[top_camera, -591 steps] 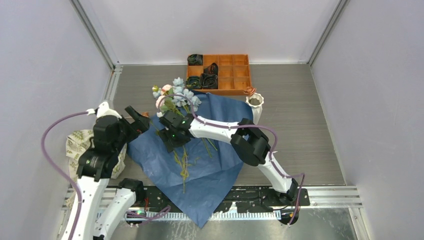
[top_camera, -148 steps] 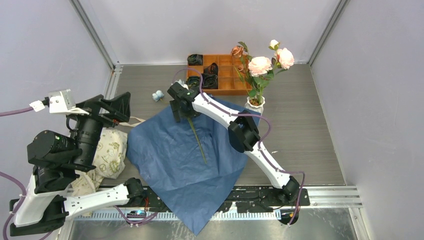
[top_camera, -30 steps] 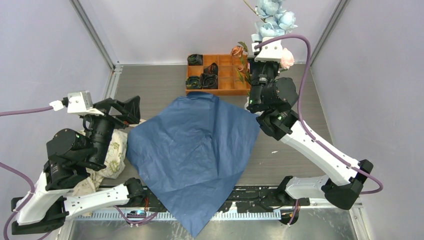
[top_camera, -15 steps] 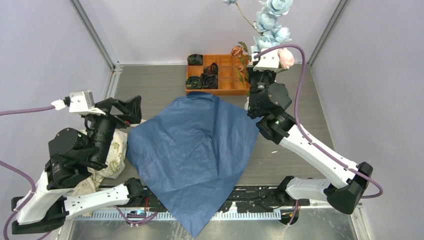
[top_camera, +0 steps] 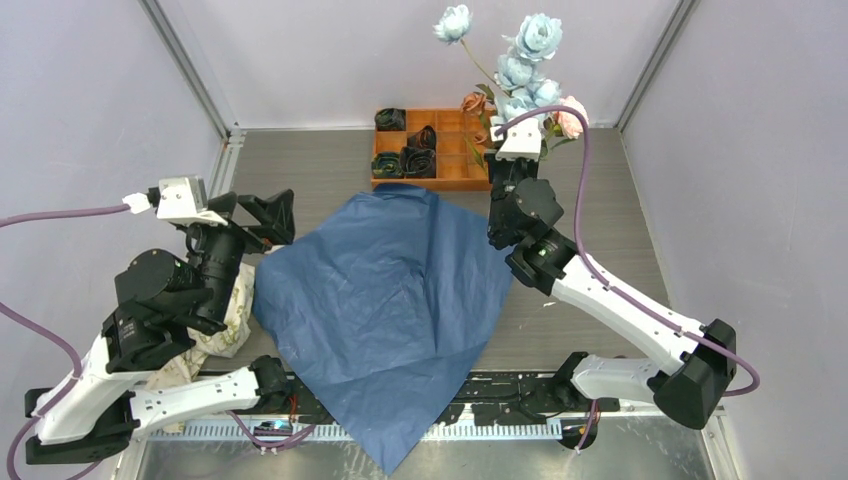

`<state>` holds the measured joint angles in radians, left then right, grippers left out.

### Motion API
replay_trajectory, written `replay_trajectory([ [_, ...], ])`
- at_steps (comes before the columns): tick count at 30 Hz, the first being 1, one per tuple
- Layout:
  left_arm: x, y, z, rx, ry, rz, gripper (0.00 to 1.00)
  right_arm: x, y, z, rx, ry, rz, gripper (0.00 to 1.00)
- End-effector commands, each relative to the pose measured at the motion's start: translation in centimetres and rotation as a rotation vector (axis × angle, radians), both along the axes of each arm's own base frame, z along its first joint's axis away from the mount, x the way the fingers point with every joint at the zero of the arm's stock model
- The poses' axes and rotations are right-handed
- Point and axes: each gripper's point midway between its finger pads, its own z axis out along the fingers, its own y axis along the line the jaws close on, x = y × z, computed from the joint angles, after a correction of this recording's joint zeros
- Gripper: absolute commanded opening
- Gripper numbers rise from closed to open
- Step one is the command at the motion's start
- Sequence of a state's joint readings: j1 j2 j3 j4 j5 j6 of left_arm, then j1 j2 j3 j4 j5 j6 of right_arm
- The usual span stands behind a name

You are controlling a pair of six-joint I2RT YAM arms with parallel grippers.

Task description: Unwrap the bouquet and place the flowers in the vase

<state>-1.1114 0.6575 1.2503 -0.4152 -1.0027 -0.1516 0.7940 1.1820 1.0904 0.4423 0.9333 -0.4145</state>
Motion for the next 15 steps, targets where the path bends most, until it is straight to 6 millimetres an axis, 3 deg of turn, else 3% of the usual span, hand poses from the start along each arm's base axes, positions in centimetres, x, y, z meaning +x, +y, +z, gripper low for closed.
replay_trajectory([
  [1,0.2,-0.4,1.0,-0.039,-0.024,0.002,1.00,-1.1,-1.4,0.5,0.124,-0.054,-0.009,0.01],
  [15,1.0,-2.6,0.4,-0.004,-0.007,-0.024,1.00,-2.4,-2.5,-4.3,0.195,-0.026,-0.008,0.01],
])
